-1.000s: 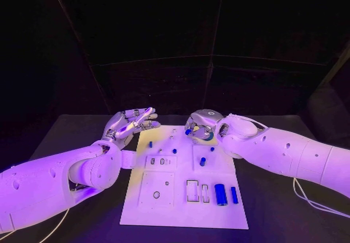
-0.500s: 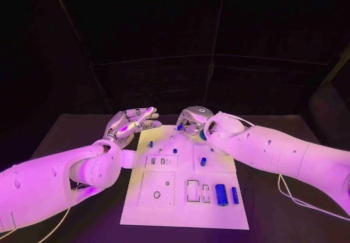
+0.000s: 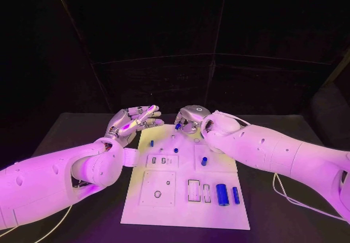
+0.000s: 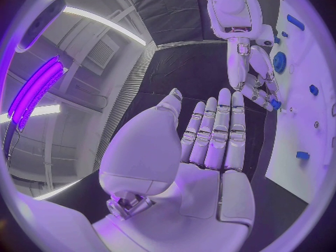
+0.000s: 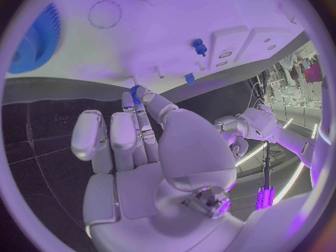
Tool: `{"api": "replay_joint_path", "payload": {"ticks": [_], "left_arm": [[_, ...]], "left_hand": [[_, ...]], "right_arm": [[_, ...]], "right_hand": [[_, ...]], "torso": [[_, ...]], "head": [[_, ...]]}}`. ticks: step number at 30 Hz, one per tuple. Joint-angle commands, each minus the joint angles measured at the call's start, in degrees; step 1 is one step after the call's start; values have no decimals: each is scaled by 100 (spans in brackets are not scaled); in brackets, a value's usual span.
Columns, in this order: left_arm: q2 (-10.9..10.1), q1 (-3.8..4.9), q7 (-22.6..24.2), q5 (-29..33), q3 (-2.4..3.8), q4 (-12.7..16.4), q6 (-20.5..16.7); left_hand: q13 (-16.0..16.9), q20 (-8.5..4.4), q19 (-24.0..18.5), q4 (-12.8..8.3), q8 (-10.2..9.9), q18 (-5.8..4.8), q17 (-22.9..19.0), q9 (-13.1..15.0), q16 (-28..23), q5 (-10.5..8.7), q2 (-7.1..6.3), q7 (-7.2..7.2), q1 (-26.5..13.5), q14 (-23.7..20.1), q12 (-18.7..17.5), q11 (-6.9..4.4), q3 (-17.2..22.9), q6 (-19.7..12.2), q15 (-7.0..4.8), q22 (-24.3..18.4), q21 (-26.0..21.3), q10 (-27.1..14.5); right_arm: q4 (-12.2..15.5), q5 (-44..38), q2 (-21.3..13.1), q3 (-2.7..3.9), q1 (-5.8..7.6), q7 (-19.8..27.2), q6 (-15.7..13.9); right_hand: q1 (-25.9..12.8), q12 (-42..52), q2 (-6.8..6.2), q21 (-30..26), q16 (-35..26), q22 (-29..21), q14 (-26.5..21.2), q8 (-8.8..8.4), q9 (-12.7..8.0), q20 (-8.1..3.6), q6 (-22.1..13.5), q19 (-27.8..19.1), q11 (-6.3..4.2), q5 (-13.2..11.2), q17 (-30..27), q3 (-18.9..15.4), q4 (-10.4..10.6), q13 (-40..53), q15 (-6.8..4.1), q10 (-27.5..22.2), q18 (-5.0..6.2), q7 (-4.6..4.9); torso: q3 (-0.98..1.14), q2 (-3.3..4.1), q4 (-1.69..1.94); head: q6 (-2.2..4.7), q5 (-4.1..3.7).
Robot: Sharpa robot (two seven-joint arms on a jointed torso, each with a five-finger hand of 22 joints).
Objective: Assemble the parts on the task board
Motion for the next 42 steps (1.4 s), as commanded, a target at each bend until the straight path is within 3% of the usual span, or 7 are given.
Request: {"api": "replay_joint_path", "payload": {"ticks": [1,14,26,32,38,40,42], "left_arm": [[15,13,18,-43,5,9,88],[23,41,13,-43,5,8,85],[20,70,1,-43,5,17,89],[28,81,-10,-43,4,28,106],[19,83,-13,-43,4,31,107],[13,83,-14,-43,4,33,108],[4,83,-14,-43,4,34,110]], "left_hand": [[-8,-8,42,-40,-28,82,6,-8,-27,-14,-3,13,51,-38,-20,20,2,39,-15,-6,-27,-1],[-7,-7,45,-47,-29,83,8,-7,-31,-14,4,13,55,-35,-23,20,4,40,-16,-8,-29,2],[-7,-7,45,-47,-29,83,8,-7,-31,-14,4,13,55,-35,-23,20,4,40,-16,-8,-29,2],[-7,-7,46,-48,-29,83,8,-7,-31,-14,4,13,55,-35,-23,20,4,40,-16,-8,-29,2],[-8,-7,48,-53,-31,83,10,-7,-33,-14,7,13,58,-34,-26,20,5,41,-16,-10,-31,3],[-8,-7,48,-53,-31,83,10,-7,-33,-14,7,13,58,-34,-26,20,5,41,-16,-10,-31,3],[-8,-7,48,-53,-31,83,10,-7,-33,-14,7,13,58,-34,-26,20,5,41,-16,-10,-31,3]], "right_arm": [[-63,7,50,4,16,4,175],[-221,7,185,3,18,-43,342],[-324,-3,313,3,18,-133,265],[-374,-4,372,3,20,-179,331],[-309,-4,333,2,20,-225,241],[-214,-4,252,2,20,-243,152],[-105,-4,151,3,20,-260,80]], "right_hand": [[-34,-32,-19,25,45,8,110,-34,5,6,12,43,16,-34,6,47,11,-9,-12,-13,-45,38],[-66,-51,-46,27,52,4,99,-52,2,14,-6,28,24,-79,-7,65,43,-13,-3,-32,-43,46],[-123,-109,-124,9,42,-51,63,-100,-15,42,-136,-37,65,-145,-67,117,112,-31,31,-157,-29,83],[-174,-133,-250,-154,-135,-400,-38,-115,-32,117,-522,-310,175,-399,-378,178,192,-63,127,-567,42,181],[-98,-90,-445,-525,-578,-1090,-276,-131,-49,211,-1650,-813,276,-478,-1066,-12,275,-61,208,-1338,181,230],[-68,-71,-459,-559,-618,-1146,-294,-126,-43,216,-1686,-847,284,-474,-1132,-58,288,-58,211,-1401,191,234],[-45,-30,-462,-562,-608,-1141,-285,-93,-19,218,-1502,-834,289,-450,-1124,-94,303,-49,217,-1401,189,239]], "torso": [[-2,12,7],[-5,25,0],[-13,44,-4],[-9,34,-8],[-8,33,-9],[-4,33,-4],[-4,34,-4]], "head": [[-10,5],[-43,12],[-33,22],[-52,24],[-54,29],[-47,26],[-40,28]]}}
